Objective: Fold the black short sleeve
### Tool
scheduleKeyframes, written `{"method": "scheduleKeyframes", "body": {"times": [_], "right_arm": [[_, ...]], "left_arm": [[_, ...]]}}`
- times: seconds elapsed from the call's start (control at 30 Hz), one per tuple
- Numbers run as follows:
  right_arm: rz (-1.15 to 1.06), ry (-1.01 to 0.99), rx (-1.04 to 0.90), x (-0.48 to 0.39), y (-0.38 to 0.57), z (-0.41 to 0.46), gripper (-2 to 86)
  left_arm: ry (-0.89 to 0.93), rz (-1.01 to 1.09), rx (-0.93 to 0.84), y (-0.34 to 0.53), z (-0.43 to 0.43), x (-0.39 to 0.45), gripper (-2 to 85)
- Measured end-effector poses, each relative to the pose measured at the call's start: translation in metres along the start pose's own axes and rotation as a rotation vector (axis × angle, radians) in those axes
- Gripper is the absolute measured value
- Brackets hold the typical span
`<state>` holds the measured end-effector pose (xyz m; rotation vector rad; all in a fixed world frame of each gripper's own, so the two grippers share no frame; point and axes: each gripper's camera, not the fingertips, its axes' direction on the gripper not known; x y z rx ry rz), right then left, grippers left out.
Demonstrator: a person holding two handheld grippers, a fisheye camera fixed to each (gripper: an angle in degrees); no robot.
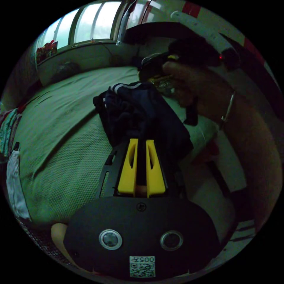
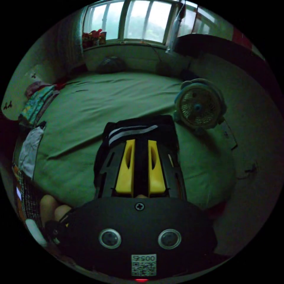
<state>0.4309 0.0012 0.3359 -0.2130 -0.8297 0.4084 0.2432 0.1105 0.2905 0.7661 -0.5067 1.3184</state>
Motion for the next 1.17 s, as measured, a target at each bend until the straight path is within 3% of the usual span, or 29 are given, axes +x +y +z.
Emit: {"method": "scheduleKeyframes", "body": {"times": [0.3, 0.4, 0.57, 0.83, 0.93, 1.17], "right_arm": [[0.107, -0.086, -0.036, -0.009, -0.009, 0.044, 5.6], [0.062, -0.064, 0.085, -0.016, 0.004, 0.021, 6.9], [0.006, -0.099, 0.113, -0.041, 0.037, 0.002, 9.7], [0.02, -0.075, 0.002, -0.081, 0.042, 0.038, 11.5], [-0.076, -0.025, 0.111, -0.121, 0.03, 0.019, 11.7], [-0.309, -0.221, 0.154, -0.283, -0.024, 0.034, 11.0]], "left_arm": [[0.016, 0.074, -0.058, 0.026, -0.036, -0.04, 6.0], [-0.03, 0.051, -0.054, 0.032, -0.06, -0.077, 6.8], [-0.184, -0.049, 0.003, 0.046, -0.105, -0.157, 7.5], [-0.234, -0.222, 0.106, 0.073, -0.15, -0.262, 6.4], [-0.296, -0.272, 0.163, 0.084, -0.169, -0.303, 6.3], [-0.506, -0.433, 0.242, 0.125, -0.211, -0.422, 5.8]]}}
